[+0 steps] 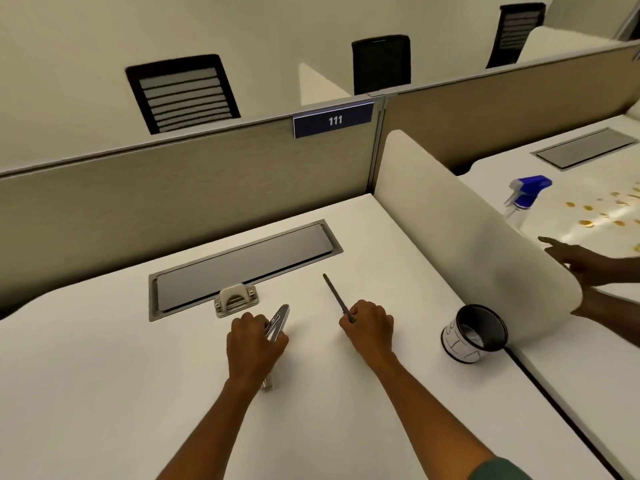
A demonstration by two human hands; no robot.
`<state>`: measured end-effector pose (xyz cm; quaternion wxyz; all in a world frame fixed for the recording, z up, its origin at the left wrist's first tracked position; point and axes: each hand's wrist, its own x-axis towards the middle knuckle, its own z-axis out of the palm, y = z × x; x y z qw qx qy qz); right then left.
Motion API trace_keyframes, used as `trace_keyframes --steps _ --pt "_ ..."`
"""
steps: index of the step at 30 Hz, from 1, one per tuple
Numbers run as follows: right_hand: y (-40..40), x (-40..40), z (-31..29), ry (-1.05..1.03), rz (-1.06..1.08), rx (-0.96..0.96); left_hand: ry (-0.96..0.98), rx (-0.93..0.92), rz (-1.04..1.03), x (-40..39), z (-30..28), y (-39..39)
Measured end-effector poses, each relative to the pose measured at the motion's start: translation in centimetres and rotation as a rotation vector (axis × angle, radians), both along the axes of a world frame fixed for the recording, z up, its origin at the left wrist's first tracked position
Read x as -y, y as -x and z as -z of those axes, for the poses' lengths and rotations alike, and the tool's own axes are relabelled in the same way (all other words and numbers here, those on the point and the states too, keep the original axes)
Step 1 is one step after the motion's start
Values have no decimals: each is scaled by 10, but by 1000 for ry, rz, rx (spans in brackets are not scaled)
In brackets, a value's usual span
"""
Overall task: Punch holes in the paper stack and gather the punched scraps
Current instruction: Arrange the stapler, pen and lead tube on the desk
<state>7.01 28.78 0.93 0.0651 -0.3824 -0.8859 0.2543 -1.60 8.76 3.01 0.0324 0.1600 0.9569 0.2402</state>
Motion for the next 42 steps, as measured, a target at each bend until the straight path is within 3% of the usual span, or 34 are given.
trace_keyframes --steps 11,20,34,42 --pt "7 -98 -8 3 247 -90 -36 36 155 -119 8 10" --pt "25 -142 19 -51 286 24 52 28 276 -201 29 20" --pt "37 -171 42 -151 281 137 187 -66 318 -250 56 43" --pt "32 -147 43 -159 194 1 195 -103 357 -229 60 48"
